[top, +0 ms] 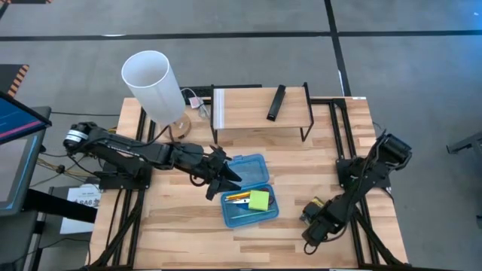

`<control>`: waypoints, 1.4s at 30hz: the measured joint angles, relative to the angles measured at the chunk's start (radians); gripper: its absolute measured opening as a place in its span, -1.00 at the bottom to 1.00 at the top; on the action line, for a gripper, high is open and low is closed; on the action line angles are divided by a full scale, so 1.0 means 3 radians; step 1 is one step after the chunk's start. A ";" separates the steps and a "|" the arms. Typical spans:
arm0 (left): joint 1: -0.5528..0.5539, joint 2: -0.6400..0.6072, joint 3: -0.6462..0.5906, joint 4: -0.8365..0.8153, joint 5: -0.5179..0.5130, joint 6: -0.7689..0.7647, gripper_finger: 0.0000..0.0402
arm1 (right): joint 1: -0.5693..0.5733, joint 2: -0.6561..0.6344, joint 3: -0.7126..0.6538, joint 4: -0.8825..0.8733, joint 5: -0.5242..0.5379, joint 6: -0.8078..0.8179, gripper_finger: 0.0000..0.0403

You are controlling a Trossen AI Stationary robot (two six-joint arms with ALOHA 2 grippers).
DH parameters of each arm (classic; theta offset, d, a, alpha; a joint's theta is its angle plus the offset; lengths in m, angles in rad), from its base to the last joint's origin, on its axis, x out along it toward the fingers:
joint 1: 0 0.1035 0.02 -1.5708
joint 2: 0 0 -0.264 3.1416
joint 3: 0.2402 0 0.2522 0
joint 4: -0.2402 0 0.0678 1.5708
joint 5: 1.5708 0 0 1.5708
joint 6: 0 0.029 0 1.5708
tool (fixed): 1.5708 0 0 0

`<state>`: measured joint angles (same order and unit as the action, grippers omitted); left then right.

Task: Pack school essentials
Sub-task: Adjust the blue supply box

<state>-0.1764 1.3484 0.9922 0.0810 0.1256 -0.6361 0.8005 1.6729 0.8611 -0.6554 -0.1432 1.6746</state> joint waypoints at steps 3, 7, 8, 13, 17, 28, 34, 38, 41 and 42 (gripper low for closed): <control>0.0008 0.0101 0.0006 0.0085 -0.0001 -0.0035 -0.07 | -0.0007 -0.0061 -0.0004 -0.0224 0.0097 -0.0134 -0.93; 0.0008 0.0208 0.0010 0.0177 -0.0011 -0.0133 -0.07 | 0.0023 -0.0150 -0.0018 -0.0690 0.0135 -0.0147 -0.94; 0.0008 0.0210 -0.0002 0.0127 -0.0013 -0.0144 -0.07 | 0.0024 -0.0174 -0.0018 -0.0750 0.0144 -0.0144 -0.94; 0.0032 0.0270 -0.0001 0.0118 -0.0023 -0.0151 -0.07 | -0.0009 -0.0249 -0.0140 -0.0653 0.0099 -0.0142 -0.94; 0.0058 0.0313 0.0004 0.0159 -0.0028 -0.0186 -0.07 | -0.0035 -0.0340 -0.0331 -0.0352 0.0182 0.0022 -0.96; 0.0106 0.0391 0.0007 0.0168 -0.0283 0.0029 -0.07 | -0.0430 -0.0631 -0.0568 -0.0093 0.0464 -0.0263 -0.97; 0.0108 0.0626 0.0003 0.0161 -0.0203 -0.0052 -0.07 | -0.0692 -0.0720 -0.0567 0.0164 0.0544 -0.0841 -0.97; 0.0095 0.0697 0.0003 0.0203 -0.0176 -0.0169 -0.07 | -0.0740 -0.0943 -0.0478 0.0138 0.0526 -0.1040 -0.97; 0.0072 0.0697 0.0003 0.0239 -0.0191 -0.0160 -0.07 | -0.0736 -0.1180 -0.0403 0.0091 0.0661 -0.1153 -0.97; 0.0066 0.0697 0.0003 0.0229 -0.0198 -0.0140 -0.07 | -0.0737 -0.1268 -0.0396 0.0095 0.0752 -0.1235 -0.97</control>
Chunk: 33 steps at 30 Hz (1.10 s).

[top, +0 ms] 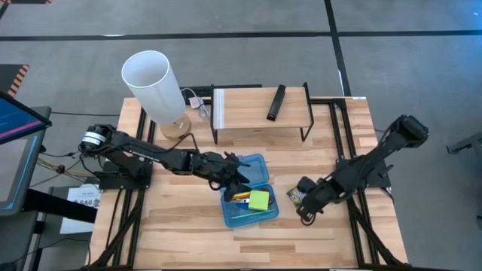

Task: Pack school essentials
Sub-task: Adjust the blue supply box

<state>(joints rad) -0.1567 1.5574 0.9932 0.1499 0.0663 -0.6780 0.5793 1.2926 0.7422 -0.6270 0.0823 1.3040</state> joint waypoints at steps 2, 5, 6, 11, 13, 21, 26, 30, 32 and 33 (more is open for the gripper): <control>-0.0001 0.0000 0.0000 0.0007 0.0004 0.0018 -0.07 | -0.0036 -0.0141 0.0003 0.0084 0.0205 -0.0263 -0.97; 0.0005 -0.0029 -0.0001 -0.0017 0.0029 0.0015 -0.07 | -0.0195 -0.0245 0.0006 0.0323 0.0339 -0.0753 -0.97; 0.0006 -0.0058 -0.0001 0.0002 0.0032 0.0015 -0.07 | -0.0285 -0.0241 0.0006 0.0442 0.0336 -0.0910 -0.97; -0.0026 -0.0406 0.0001 0.0150 -0.0013 0.0213 -0.07 | -0.0794 0.0014 0.0008 0.1159 0.0019 -0.1573 -0.97; -0.0069 -0.0563 0.0001 0.0106 -0.0178 0.0345 -0.07 | -0.0985 0.0177 0.0012 0.1390 -0.0163 -0.1812 -0.97; -0.0371 -0.1025 -0.0001 -0.0306 -0.0973 0.0543 -0.07 | -0.1512 0.0946 0.0499 0.1489 -0.0751 -0.2793 -0.97; -0.0596 -0.1117 0.0000 -0.0252 -0.1255 0.0618 -0.07 | -0.1642 0.1380 0.0878 0.1474 -0.1053 -0.3268 -0.97; -0.0781 -0.1162 -0.0140 -0.0074 -0.1525 0.0611 -0.07 | -0.1662 0.1645 0.1135 0.1362 -0.1178 -0.3530 -0.97; -0.0858 -0.1198 -0.0317 0.0216 -0.1657 0.0564 -0.07 | -0.1659 0.1734 0.1229 0.1318 -0.1223 -0.3643 -0.97; -0.0890 -0.1225 -0.0433 0.0396 -0.1729 0.0527 -0.07 | -0.1659 0.1781 0.1270 0.1279 -0.1244 -0.3687 -0.97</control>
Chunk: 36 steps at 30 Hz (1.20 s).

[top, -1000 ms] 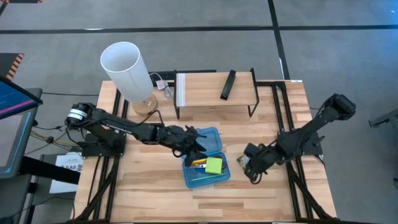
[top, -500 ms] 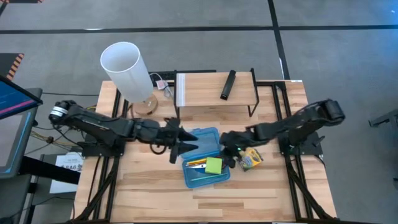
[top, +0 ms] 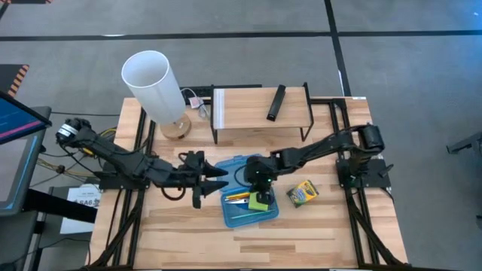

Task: Pack school essentials
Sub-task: Adjust the blue supply box, then put the crayon box into the blue supply box

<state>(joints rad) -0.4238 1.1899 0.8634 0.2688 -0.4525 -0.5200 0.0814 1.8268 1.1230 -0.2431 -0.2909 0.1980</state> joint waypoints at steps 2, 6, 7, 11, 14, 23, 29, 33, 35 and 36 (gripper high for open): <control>-0.0039 -0.0050 -0.0237 0.0414 -0.0109 -0.0068 -0.07 | 0.0000 0.0069 0.0054 -0.0004 -0.0003 -0.0045 -0.97; -0.0064 -0.0077 -0.0545 0.1010 -0.0323 -0.0179 -0.07 | -0.0020 0.0155 0.0110 -0.0074 0.0006 -0.0051 -0.97; -0.0064 -0.0078 -0.0576 0.1075 -0.0331 -0.0189 -0.07 | -0.0028 0.0159 0.0111 -0.0055 0.0029 -0.0042 -0.97; -0.0064 -0.0082 -0.0578 0.1103 -0.0379 -0.0231 -0.07 | -0.0130 0.0204 0.0118 -0.0068 0.0160 0.0134 -0.97; -0.0063 -0.0087 -0.0554 0.1099 -0.0392 -0.0221 -0.07 | -0.0240 0.0202 0.0119 -0.0042 0.0274 0.0292 -0.97; -0.0063 -0.0091 -0.0548 0.1081 -0.0445 -0.0214 -0.07 | -0.0555 0.0145 0.0118 -0.0015 0.0119 0.0437 -0.97; -0.0041 -0.0091 -0.0548 0.0988 -0.0463 -0.0217 -0.07 | -0.0561 -0.0259 0.0118 -0.0366 0.0200 0.0208 -0.97; 0.0006 -0.0091 -0.0548 0.0988 -0.0462 -0.0226 -0.07 | -0.0565 -0.0633 0.0115 -0.0686 0.0502 0.0165 -0.97; 0.0030 -0.0091 -0.0548 0.0988 -0.0462 -0.0226 -0.07 | -0.0561 -0.0829 0.0110 -0.0852 0.0671 0.0133 -0.97; 0.0039 -0.0091 -0.0548 0.0989 -0.0463 -0.0226 -0.07 | -0.0558 -0.0928 0.0070 -0.0886 0.0752 0.0133 -0.97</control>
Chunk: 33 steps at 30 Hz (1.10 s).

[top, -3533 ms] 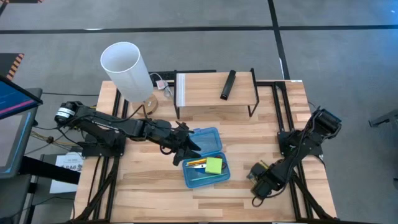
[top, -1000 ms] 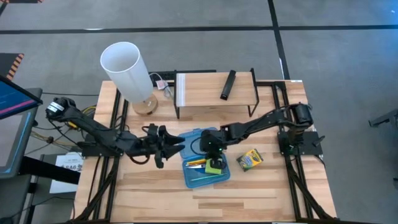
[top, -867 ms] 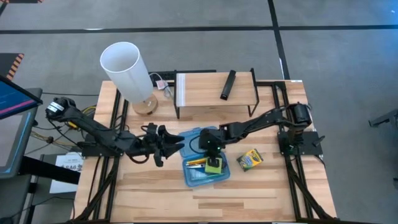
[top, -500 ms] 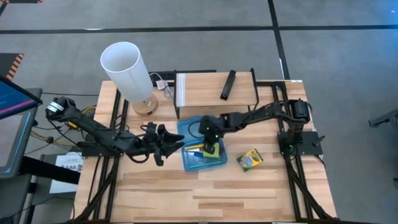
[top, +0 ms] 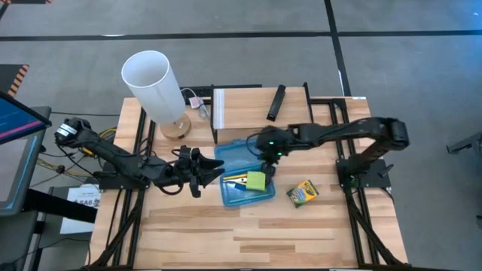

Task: Pack school essentials
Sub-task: Put the crayon box into the blue supply box

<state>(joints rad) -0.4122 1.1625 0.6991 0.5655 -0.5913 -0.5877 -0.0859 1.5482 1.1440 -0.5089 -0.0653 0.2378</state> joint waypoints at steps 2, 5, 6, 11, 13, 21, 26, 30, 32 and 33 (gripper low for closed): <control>0.0014 0.0000 0.0000 -0.0002 0.0012 0.0000 -0.07 | 0.0003 -0.0207 -0.0148 -0.0022 0.0090 0.0062 -0.97; 0.0031 0.0000 0.0000 -0.0006 0.0042 0.0001 -0.07 | -0.0010 -0.0549 -0.0503 -0.0005 0.0179 0.0250 -0.97; 0.0039 0.0000 0.0000 -0.0016 0.0060 0.0001 -0.07 | -0.0009 -0.0666 -0.0646 0.0001 0.0212 0.0339 -0.97; 0.0089 0.0000 0.0000 -0.0034 0.0168 0.0001 -0.07 | 0.0100 -0.1242 -0.1344 -0.0027 0.0236 0.0910 -0.97; 0.0113 0.0000 0.0000 -0.0050 0.0206 0.0001 -0.07 | 0.0219 -0.1445 -0.1586 -0.0062 0.0292 0.1185 -0.97; 0.0177 0.0001 0.0000 -0.0104 0.0332 0.0001 -0.07 | 0.0795 -0.1697 -0.2001 -0.0889 0.0592 0.2388 -0.97; 0.0183 0.0001 0.0000 -0.0106 0.0384 -0.0002 -0.07 | 0.1143 -0.1619 -0.2012 -0.1214 0.0599 0.2774 -0.97; 0.0183 0.0001 0.0000 -0.0108 0.0385 -0.0005 -0.07 | 0.1440 -0.1604 -0.2012 -0.1258 0.0588 0.3022 -0.97; 0.0183 0.0001 0.0000 -0.0109 0.0385 -0.0006 -0.07 | 0.1566 -0.1603 -0.2012 -0.1253 0.0591 0.3135 -0.97; 0.0183 0.0001 0.0000 -0.0111 0.0383 -0.0006 -0.07 | 0.1611 -0.1601 -0.2022 -0.1247 0.0595 0.3186 -0.97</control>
<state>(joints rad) -0.3573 1.1629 0.6991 0.5321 -0.4763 -0.5896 0.3975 1.0679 0.5374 -0.8829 0.1131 1.1936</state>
